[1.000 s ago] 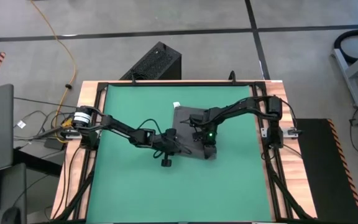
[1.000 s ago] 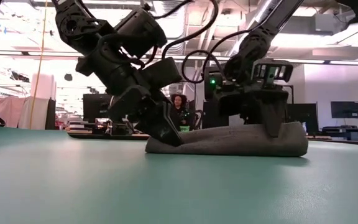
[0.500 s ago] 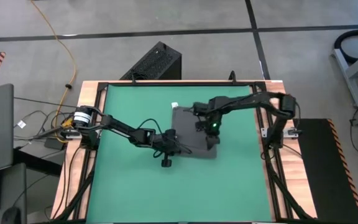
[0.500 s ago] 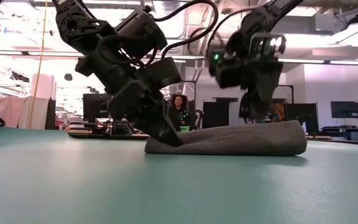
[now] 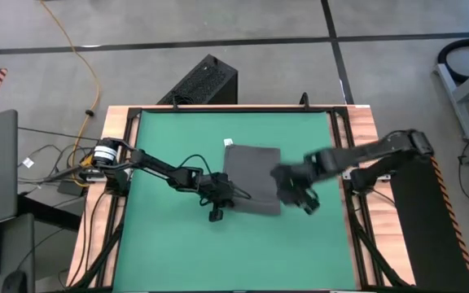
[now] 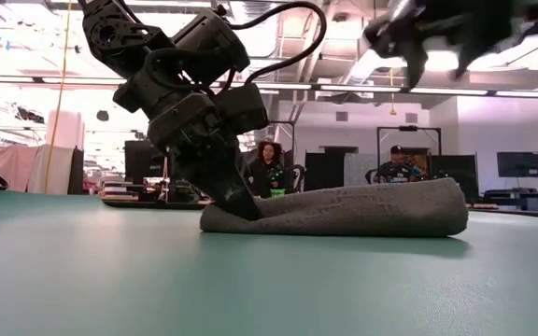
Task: Roll towel
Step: Roll the microfiber towel
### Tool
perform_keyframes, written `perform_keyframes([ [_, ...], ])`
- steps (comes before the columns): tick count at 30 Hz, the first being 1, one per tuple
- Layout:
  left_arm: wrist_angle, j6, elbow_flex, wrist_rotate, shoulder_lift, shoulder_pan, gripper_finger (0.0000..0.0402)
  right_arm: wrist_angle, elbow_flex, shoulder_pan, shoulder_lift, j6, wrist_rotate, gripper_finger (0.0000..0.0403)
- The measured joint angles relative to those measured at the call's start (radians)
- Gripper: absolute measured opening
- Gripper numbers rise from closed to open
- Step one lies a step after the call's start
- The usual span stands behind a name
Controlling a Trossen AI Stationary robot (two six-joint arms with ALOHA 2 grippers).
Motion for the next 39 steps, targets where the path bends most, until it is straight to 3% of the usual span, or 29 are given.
perform_keyframes([
  [3,0.000,-0.004,0.000,0.001,0.000,0.000,0.0000,0.007,-0.001,0.122,0.033,-0.109,0.137,0.0231],
  [5,0.009,-0.003,0.000,0.010,0.000,0.005,0.0000,0.034,-0.002,0.129,0.058,-0.106,0.179,0.0232],
  [11,0.019,-0.042,0.000,0.111,-0.001,0.042,0.0000,0.123,-0.001,0.091,0.116,-0.075,0.120,0.0221],
  [21,0.003,-0.065,0.000,0.138,-0.001,0.054,0.0000,0.173,-0.003,0.088,0.337,-0.027,0.117,0.0192],
  [27,-0.018,-0.067,0.000,0.143,-0.002,0.050,0.0000,0.180,-0.002,0.082,0.350,0.003,0.111,0.0167],
  [33,-0.023,-0.060,0.000,0.141,-0.002,0.050,0.0000,0.188,-0.003,0.066,0.371,0.003,-0.027,0.0159],
  [39,-0.033,-0.062,0.000,0.138,-0.002,0.051,0.0000,0.346,-0.097,0.010,0.399,-0.048,-0.042,0.0159],
])
